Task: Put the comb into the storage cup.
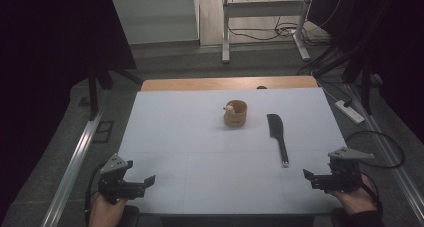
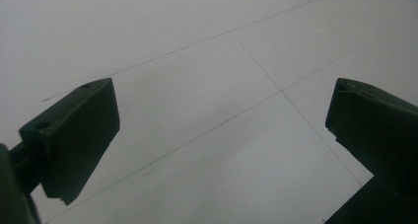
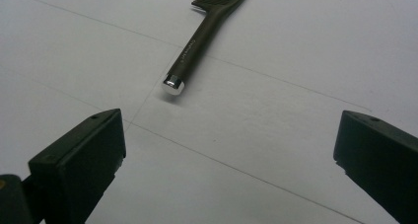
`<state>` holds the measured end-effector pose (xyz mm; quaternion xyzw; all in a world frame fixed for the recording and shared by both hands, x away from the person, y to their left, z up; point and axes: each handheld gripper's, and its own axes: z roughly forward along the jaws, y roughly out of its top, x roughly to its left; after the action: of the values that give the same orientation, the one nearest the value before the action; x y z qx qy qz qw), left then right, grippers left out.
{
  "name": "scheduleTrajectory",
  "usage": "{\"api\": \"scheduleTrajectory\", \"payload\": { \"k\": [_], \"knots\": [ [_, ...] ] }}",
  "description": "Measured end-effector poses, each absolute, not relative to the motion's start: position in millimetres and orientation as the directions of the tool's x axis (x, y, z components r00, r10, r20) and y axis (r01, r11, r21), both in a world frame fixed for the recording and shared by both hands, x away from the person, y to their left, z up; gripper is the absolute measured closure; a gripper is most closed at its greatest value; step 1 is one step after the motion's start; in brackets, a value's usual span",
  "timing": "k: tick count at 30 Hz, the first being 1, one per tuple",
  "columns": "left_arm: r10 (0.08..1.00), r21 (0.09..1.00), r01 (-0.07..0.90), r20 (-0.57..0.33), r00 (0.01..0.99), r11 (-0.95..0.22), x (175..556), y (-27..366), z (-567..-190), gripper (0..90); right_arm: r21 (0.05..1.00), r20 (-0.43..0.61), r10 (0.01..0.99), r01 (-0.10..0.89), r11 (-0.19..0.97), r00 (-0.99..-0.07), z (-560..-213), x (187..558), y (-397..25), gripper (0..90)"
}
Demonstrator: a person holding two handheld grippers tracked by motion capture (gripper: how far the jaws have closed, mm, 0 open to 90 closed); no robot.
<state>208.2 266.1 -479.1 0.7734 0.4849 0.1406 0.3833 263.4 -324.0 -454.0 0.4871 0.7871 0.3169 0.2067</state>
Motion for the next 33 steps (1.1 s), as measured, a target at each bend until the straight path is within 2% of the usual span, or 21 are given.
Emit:
{"api": "scheduleTrajectory", "payload": {
  "k": [33],
  "knots": [
    [0.857, 0.733, 0.644, -0.171, 0.485, -0.218, 207.4, 268.7, -479.3, 0.0, 0.652, -0.040, 0.866, 0.643, 0.400, -0.499, -456.2, 267.8, -316.2, 0.0]
  ]
}}
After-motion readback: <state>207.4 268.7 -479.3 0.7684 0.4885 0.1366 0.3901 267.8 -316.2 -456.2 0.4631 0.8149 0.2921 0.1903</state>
